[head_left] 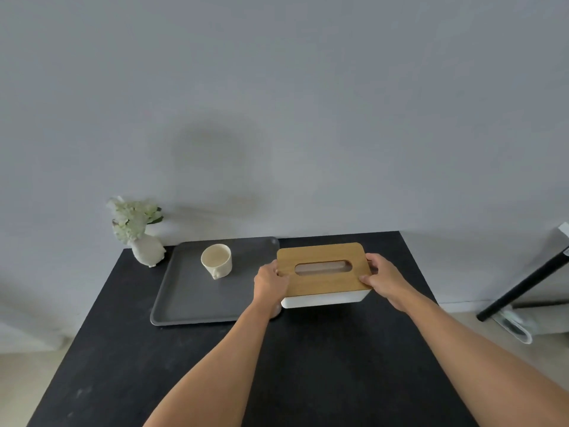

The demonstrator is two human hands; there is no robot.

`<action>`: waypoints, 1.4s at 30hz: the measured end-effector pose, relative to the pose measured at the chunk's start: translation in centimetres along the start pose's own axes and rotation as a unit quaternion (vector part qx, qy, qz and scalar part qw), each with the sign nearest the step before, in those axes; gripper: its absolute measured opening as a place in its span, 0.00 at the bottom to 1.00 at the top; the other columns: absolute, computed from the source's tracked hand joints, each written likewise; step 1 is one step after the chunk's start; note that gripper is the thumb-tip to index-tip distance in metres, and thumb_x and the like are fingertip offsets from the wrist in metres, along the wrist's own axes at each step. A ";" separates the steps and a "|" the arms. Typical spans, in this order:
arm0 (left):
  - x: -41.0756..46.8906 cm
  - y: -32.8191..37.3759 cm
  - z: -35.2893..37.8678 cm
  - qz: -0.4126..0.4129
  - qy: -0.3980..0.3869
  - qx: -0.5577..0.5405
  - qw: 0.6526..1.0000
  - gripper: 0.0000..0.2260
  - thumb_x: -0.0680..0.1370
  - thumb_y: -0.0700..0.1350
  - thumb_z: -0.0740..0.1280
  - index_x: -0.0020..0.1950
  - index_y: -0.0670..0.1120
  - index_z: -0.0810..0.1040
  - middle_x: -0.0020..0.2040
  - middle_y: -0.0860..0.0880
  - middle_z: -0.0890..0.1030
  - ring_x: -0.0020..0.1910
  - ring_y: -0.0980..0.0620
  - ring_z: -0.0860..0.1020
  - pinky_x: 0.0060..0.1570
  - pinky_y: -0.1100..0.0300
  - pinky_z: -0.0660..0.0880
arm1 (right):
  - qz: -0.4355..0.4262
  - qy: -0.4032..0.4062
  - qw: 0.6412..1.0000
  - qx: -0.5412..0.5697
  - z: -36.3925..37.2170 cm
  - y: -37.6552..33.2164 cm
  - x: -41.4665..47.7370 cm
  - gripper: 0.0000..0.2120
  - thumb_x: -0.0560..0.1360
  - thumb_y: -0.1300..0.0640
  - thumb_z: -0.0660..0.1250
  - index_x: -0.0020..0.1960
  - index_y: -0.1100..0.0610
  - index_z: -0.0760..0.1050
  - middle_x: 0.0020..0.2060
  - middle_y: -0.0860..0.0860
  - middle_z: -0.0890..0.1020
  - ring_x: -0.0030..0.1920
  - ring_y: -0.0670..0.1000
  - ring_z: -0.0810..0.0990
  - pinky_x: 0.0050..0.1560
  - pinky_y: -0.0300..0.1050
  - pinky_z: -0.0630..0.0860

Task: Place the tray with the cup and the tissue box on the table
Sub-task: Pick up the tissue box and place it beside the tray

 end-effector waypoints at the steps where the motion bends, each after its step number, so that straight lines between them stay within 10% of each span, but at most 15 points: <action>1: 0.9 0.4 0.4 -0.002 0.004 0.003 1.000 0.14 0.74 0.36 0.61 0.45 0.54 0.78 0.47 0.46 0.84 0.43 0.50 0.77 0.38 0.62 0.72 | -0.002 -0.006 1.000 -0.001 -0.4 -0.1 1.2 0.27 0.76 0.65 0.68 0.72 0.55 0.66 0.66 0.53 0.75 0.61 0.51 0.73 0.58 0.47 0.73; 42: 18.9 0.2 3.4 -0.059 0.006 0.044 0.997 0.13 0.69 0.37 0.62 0.49 0.43 0.83 0.38 0.48 0.77 0.37 0.48 0.74 0.38 0.57 0.72 | 0.008 -0.033 0.999 0.010 0.4 -1.1 17.3 0.24 0.76 0.64 0.68 0.71 0.54 0.70 0.60 0.53 0.78 0.60 0.54 0.76 0.60 0.51 0.75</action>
Point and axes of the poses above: each hand's wrist, its own x-axis towards the middle knuckle, its own z-axis out of the palm, y = z × x, the point moved 3 cm from there along x, towards the middle knuckle
